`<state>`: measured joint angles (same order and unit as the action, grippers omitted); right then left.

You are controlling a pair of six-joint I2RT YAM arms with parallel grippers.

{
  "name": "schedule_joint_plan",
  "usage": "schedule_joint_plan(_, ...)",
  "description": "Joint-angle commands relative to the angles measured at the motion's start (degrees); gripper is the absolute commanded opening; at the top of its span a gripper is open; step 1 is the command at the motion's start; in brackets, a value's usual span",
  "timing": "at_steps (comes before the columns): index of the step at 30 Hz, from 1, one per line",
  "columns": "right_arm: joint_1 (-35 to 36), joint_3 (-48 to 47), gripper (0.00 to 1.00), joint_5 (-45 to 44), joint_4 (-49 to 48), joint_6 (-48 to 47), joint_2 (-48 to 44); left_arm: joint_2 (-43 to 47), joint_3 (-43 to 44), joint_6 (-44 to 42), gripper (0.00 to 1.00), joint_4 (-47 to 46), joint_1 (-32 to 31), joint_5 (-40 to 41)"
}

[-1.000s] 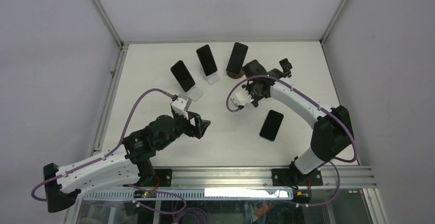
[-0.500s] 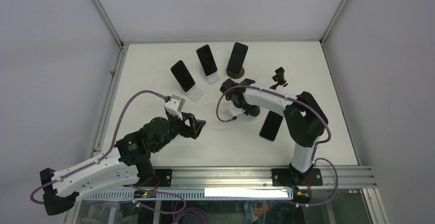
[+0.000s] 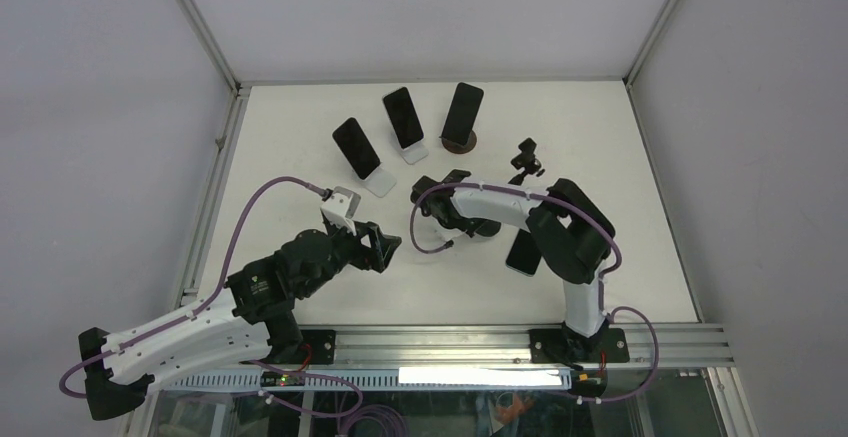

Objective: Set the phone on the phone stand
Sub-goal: Move the phone stand to the center of the board.

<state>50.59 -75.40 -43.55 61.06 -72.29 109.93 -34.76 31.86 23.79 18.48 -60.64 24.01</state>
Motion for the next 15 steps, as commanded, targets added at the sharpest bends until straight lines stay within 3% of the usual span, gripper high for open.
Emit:
schedule_joint_plan(1, 3.0, -2.9, 0.23, -5.8, 3.0, 0.6, 2.0, 0.7, -0.7, 1.8, 0.75, -1.8, 0.6, -0.5)
schedule_joint_plan(9, 8.3, -3.8, 0.51, -4.8, 4.9, 2.7, 4.1, 1.3, -1.0, 1.5, 0.75, -1.9, 0.6, -0.3)
schedule_joint_plan(15, 12.6, -6.9, 0.62, -1.9, 7.4, 4.5, 2.3, 1.2, -0.7, 1.1, 0.75, -1.9, 0.6, -0.4)
